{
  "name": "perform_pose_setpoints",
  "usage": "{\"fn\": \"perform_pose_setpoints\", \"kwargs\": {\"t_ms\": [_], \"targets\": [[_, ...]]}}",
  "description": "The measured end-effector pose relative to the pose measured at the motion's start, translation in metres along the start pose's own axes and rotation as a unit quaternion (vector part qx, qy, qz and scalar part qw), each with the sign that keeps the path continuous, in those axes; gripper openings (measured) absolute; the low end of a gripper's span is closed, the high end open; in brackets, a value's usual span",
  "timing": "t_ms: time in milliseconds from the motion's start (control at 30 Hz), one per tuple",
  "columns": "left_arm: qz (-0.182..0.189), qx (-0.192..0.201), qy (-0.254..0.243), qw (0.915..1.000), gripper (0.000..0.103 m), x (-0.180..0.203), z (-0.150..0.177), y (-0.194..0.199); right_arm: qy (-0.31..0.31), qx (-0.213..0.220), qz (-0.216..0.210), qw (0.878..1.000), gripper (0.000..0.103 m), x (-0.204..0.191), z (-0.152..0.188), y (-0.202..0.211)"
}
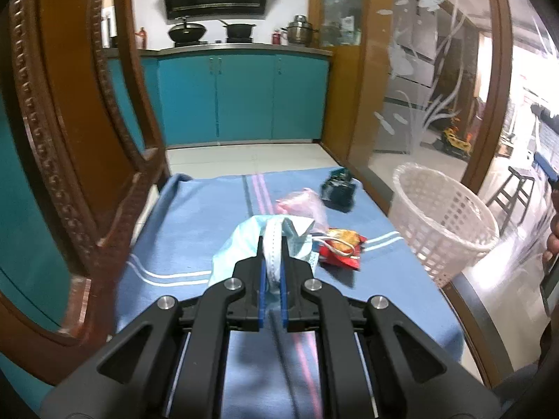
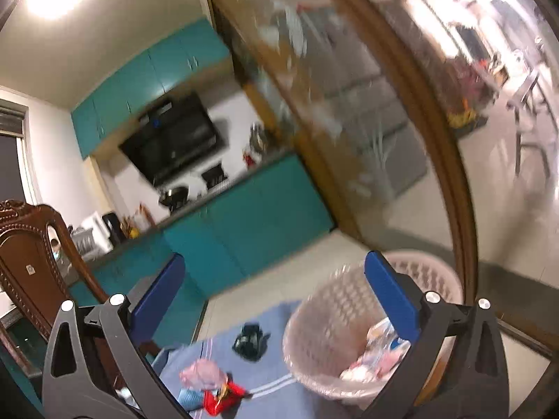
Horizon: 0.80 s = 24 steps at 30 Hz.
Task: Collect trash
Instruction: 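Carry the white tissue with the right tool and drop it into the wastebasket, then carry the face mask with the left tool and drop it into the wastebasket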
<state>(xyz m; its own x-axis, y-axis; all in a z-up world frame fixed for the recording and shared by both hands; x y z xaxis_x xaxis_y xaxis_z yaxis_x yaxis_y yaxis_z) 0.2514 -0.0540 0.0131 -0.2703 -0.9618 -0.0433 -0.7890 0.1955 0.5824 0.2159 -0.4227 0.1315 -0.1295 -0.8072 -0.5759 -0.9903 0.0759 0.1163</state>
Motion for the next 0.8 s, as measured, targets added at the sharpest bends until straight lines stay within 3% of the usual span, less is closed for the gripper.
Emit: {"fn": "perform_pose_setpoints", "kwargs": {"t_ms": [167,367,433,467,500,567,667,800], "targets": [[0.049,-0.009,-0.026,0.9984,0.007,0.066,-0.017,-0.013,-0.003,0.060,0.045,0.997,0.100,0.018,-0.013,0.014],[0.137,0.010,-0.068,0.9882,0.011,0.189,-0.090,-0.046,-0.080,0.088,0.074,0.990,0.100,0.069,-0.025,0.023],[0.153,0.005,-0.081,0.9849,0.032,0.221,-0.111,-0.066,-0.091,0.083,0.076,0.989,0.100,0.076,-0.026,0.021],[0.151,0.001,-0.091,0.9843,0.075,0.237,-0.122,-0.080,-0.093,0.081,0.078,0.989,0.100,0.079,-0.026,0.020],[0.138,0.001,-0.093,0.9860,0.097,0.241,-0.124,-0.087,-0.094,0.080,0.079,0.989,0.100,0.079,-0.026,0.021],[0.102,0.005,-0.092,0.9906,0.096,0.236,-0.126,-0.093,-0.091,0.068,0.073,0.991,0.100,0.078,-0.025,0.019],[0.102,0.007,-0.085,0.9912,0.096,0.210,-0.109,-0.077,-0.076,0.043,0.062,0.994,0.100,0.069,-0.021,0.012],[0.041,0.029,-0.091,0.9946,0.099,0.140,-0.078,-0.036,-0.057,-0.024,0.043,0.997,0.100,0.046,0.002,-0.007]]}}
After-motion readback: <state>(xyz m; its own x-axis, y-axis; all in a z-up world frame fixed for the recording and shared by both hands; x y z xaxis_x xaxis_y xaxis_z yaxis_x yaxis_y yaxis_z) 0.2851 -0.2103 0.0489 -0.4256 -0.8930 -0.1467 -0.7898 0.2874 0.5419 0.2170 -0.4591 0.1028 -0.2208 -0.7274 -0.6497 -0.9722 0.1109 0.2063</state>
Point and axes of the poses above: each gripper's, at about its wrist camera, not at the fingertips, and y roughly against the way its jaws point, x to its right, z to its underside, the point moved 7 cm from there along -y, roughly the way its jaws point, and after that the axes turned 7 degrees about -y, right-handed, at the moved point
